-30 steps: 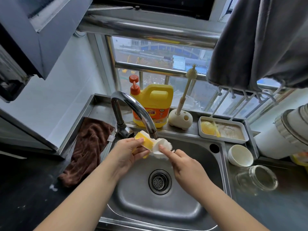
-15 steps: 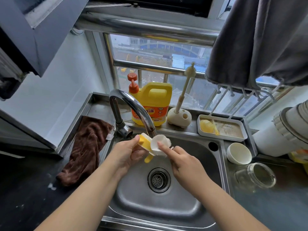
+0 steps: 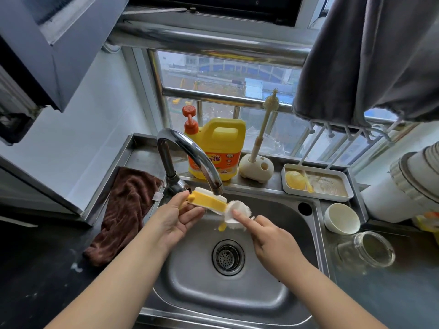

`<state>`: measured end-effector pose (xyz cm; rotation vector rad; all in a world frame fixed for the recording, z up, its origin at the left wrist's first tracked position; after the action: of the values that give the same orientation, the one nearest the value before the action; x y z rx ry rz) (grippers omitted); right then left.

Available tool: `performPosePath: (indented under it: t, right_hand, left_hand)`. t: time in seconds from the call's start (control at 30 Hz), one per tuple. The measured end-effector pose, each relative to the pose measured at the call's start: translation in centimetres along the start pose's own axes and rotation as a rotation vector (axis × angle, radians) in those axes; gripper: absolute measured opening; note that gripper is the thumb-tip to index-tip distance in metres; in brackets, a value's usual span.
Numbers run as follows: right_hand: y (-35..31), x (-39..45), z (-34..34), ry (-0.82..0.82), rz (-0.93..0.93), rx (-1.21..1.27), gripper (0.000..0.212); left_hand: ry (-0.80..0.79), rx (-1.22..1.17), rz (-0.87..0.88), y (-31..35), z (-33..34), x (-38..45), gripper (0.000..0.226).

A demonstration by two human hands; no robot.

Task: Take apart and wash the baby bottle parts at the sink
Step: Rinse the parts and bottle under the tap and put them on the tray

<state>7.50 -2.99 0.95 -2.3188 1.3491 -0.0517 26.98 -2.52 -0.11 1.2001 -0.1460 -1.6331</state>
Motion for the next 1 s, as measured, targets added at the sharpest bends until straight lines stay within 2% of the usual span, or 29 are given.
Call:
performPosePath:
  t: [0.1, 0.23, 0.33, 0.47, 0.53, 0.63, 0.77, 0.87, 1.0]
  right_hand:
    - [-0.6, -0.2, -0.4, -0.002, -0.028, 0.132, 0.062]
    - [-1.4, 0.6, -0.4, 0.012, -0.029, 0.108, 0.058]
    - [-1.7, 1.2, -0.6, -0.007, 0.014, 0.182, 0.061]
    - [-4.5, 0.9, -0.6, -0.042, -0.128, 0.181, 0.056]
    - [-3.8, 1.1, -0.9, -0.021, -0.090, 0.165, 0.057]
    - [-2.4, 1.8, -1.8, 0.001, -0.025, 0.224, 0.061]
    - [-1.7, 1.7, -1.6, -0.065, 0.039, 0.136, 0.055]
    - [0.6, 1.5, -1.7, -0.076, 0.164, 0.343, 0.056]
    - [-0.4, 1.3, -0.5, -0.128, 0.153, 0.631, 0.057]
  left_hand:
    - [-0.056, 0.060, -0.008, -0.2, 0.2, 0.1, 0.019]
    - [-0.199, 0.223, -0.037, -1.5, 1.6, -0.1, 0.025]
    - [-0.255, 0.207, -0.025, -1.5, 2.3, -0.6, 0.024]
    - [-0.290, 0.114, -0.050, -1.3, 3.4, -1.1, 0.035]
    - [-0.303, 0.123, -0.063, -1.4, 3.4, -1.1, 0.033]
    - [-0.320, 0.275, -0.070, -1.7, 3.1, -0.9, 0.030]
    - [-0.315, 0.395, -0.027, -1.6, 2.1, -0.8, 0.028]
    - [-0.262, 0.347, -0.020, -1.1, 1.1, -0.5, 0.031]
    - [-0.216, 0.304, -0.057, -0.8, 0.9, -0.4, 0.036]
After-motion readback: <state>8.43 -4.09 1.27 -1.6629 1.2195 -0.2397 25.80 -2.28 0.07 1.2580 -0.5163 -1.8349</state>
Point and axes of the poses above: each hand's wrist, its own x-axis towards the middle knuckle, its own z-axis out of the palm, y = z × x, the point moved 6 cm from there along x, towards the middle knuckle, and after that the axes turned 11 degrees about -y, right-handed, at the moved point
